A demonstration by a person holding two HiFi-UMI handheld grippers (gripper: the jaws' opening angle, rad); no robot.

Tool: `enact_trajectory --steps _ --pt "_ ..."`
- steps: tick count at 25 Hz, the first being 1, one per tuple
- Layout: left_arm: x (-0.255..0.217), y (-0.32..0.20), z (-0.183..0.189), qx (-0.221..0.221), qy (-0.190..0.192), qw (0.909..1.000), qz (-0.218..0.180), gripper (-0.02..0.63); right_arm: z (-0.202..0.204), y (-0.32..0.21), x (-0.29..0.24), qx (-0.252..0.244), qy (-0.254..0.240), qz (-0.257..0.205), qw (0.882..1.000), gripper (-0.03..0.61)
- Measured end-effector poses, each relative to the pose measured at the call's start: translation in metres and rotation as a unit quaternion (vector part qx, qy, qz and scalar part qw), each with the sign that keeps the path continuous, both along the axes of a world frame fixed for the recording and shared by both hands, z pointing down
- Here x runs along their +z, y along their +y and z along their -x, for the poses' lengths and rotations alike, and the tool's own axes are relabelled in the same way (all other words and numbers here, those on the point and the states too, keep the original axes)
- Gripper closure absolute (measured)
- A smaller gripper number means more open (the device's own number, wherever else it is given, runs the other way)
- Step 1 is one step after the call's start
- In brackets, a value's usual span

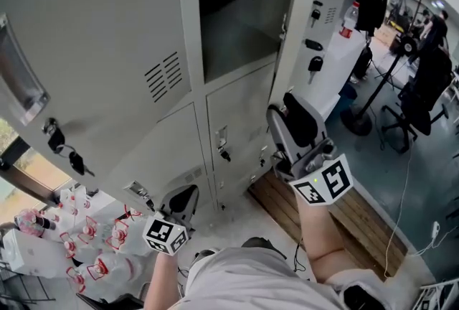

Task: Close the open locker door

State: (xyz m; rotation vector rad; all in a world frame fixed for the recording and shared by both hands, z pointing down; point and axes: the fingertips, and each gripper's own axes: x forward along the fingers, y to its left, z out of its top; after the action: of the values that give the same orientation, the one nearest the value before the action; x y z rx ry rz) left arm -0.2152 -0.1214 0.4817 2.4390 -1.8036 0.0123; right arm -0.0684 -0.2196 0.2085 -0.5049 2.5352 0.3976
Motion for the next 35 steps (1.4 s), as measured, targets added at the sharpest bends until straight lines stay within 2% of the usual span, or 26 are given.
enact_trajectory --steps 16,35 --pt "0.0 0.023 0.032 -0.087 0.006 0.9961 -0.002 0.614 0.056 -0.003 -0.002 -0.053 0.013 -0.015 0.998 0.457" --pt "0.011 0.047 0.057 -0.178 0.018 0.9838 0.004 0.614 0.106 -0.02 -0.006 -0.122 0.009 -0.003 0.992 0.474"
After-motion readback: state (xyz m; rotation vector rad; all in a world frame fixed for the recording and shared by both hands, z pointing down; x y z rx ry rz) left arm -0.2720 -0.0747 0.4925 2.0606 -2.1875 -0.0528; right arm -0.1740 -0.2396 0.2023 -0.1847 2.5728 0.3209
